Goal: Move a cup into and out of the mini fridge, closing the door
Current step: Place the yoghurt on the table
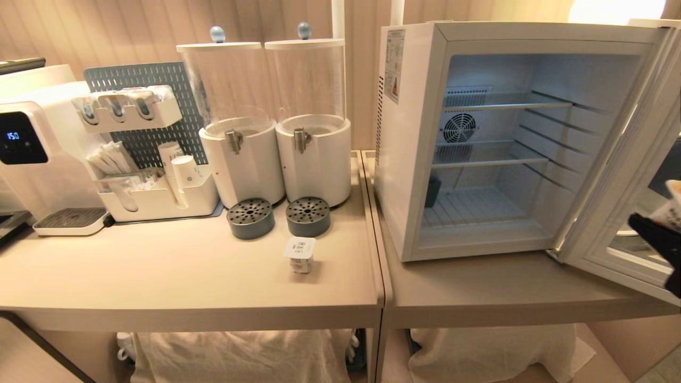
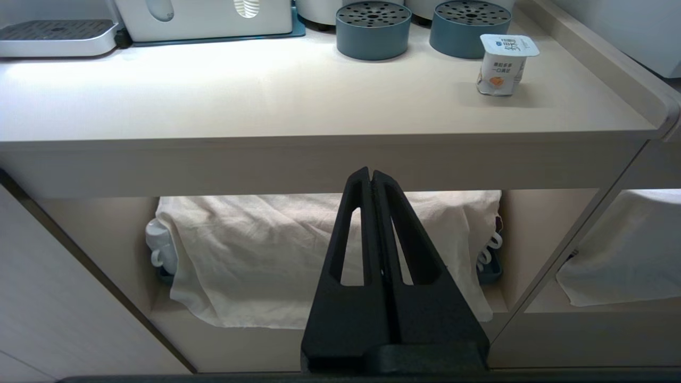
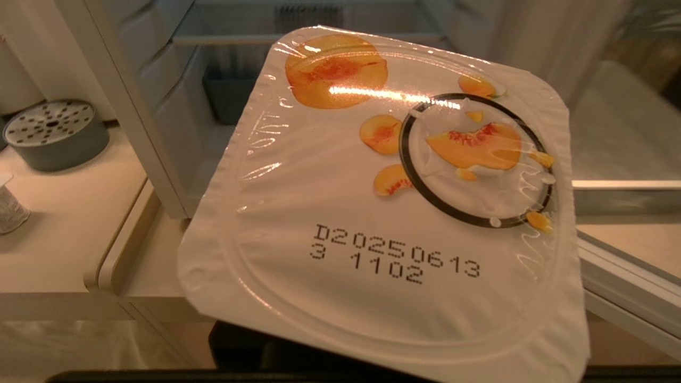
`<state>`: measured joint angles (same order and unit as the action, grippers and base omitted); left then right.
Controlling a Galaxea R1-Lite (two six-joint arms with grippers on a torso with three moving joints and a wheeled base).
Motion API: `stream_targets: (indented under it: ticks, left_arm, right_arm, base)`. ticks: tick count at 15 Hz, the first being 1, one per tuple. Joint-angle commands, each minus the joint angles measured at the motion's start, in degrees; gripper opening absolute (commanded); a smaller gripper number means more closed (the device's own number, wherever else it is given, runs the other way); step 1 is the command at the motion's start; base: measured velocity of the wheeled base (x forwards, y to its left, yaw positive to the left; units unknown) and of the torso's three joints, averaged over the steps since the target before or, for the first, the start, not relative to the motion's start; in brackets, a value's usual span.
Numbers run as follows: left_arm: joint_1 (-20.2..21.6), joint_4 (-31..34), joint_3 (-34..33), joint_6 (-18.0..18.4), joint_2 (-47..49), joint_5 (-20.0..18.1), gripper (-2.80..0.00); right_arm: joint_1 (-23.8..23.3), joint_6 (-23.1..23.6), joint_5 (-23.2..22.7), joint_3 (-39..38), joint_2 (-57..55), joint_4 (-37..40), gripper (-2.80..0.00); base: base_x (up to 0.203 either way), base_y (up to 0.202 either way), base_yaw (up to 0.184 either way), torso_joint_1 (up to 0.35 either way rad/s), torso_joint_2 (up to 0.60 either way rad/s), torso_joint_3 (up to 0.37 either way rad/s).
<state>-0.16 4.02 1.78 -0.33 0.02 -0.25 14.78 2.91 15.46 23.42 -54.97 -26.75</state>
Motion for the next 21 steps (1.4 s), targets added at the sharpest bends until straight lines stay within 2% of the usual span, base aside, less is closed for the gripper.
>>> stream_targets:
  ticks: [1,3,4,6,7,8,11,12,15,16,17,18,20,21]
  left_arm:
    - [0.07,0.02,-0.02,-0.02,-0.02,-0.01,-2.80]
    - [0.06,0.02,-0.02,-0.02,-0.02,-0.01,-2.80]
    - [-0.02,0.02,-0.02,-0.02,-0.02,-0.01,-2.80]
    - [-0.02,0.02,-0.02,-0.02,-0.02,-0.01,-2.80]
    - [0.01,0.02,-0.02,-0.02,-0.02,-0.01,-2.80]
    - [-0.02,0.02,-0.02,-0.02,-0.02,-0.01,-2.80]
    - [-0.02,0.02,-0.02,-0.02,-0.02,-0.01,-2.80]
    - [-0.02,0.10,0.06,-0.02,-0.02,-0.01,-2.80]
    - [-0.02,0.02,-0.02,-0.02,-0.02,-0.01,-2.80]
    - [-0.02,0.02,-0.02,-0.02,-0.02,-0.01,-2.80]
    - [0.04,0.02,0.04,-0.02,-0.02,-0.01,-2.80]
    - [-0.02,0.02,-0.02,-0.02,-0.02,-0.01,-2.80]
    - [-0.02,0.02,-0.02,-0.02,-0.02,-0.01,-2.80]
    - [-0.02,0.02,-0.02,-0.02,-0.02,-0.01,-2.80]
  right_arm:
    - [0.99,0.18,4.59,1.42,17.27,12.66,-2.80]
    - [0.30,1.22,11.21,2.49,27.19,21.84,-2.80]
    - [-1.28,1.77,12.99,2.76,31.17,25.34,-2.80]
    - [-7.41,2.51,12.75,3.13,37.71,32.89,-2.80]
    - [-8.62,1.29,12.68,3.23,38.48,36.37,-2.80]
    - [-8.47,-0.41,12.74,3.37,38.61,38.48,-2.80]
    - [-9.33,-1.17,12.52,6.43,38.62,42.47,-2.80]
    - [-10.17,-2.31,10.69,8.71,38.76,46.83,-2.80]
    - [-14.21,-5.54,-2.99,11.53,44.86,56.60,-2.80]
    - [-14.53,-5.99,-4.68,10.97,48.39,57.80,-2.80]
    - [-14.67,-6.19,-6.18,9.18,51.93,57.14,-2.80]
    - [-14.76,-6.58,-7.48,5.70,54.39,52.84,-2.80]
    - [-14.85,-7.15,-8.85,-2.83,54.97,37.02,-2.80]
    - [-14.88,-6.38,-9.65,-7.81,54.97,31.62,-2.80]
  base:
    - [0.000,0.000,0.000,0.000,0.00,0.000]
    - [0.000,0.000,0.000,0.000,0.00,0.000]
    - [0.000,0.000,0.000,0.000,0.00,0.000]
    - [0.000,0.000,0.000,0.000,0.00,0.000]
    - [0.000,0.000,0.000,0.000,0.00,0.000]
    - [0.000,0.000,0.000,0.000,0.00,0.000]
    - [0.000,0.000,0.000,0.000,0.00,0.000]
    - [0.000,0.000,0.000,0.000,0.00,0.000]
    - [0.000,0.000,0.000,0.000,0.00,0.000]
    - [0.000,0.000,0.000,0.000,0.00,0.000]
    - [0.000,0.000,0.000,0.000,0.00,0.000]
    - [0.000,0.000,0.000,0.000,0.00,0.000]
    - [0.000,0.000,0.000,0.000,0.00,0.000]
    - [0.000,0.000,0.000,0.000,0.00,0.000]
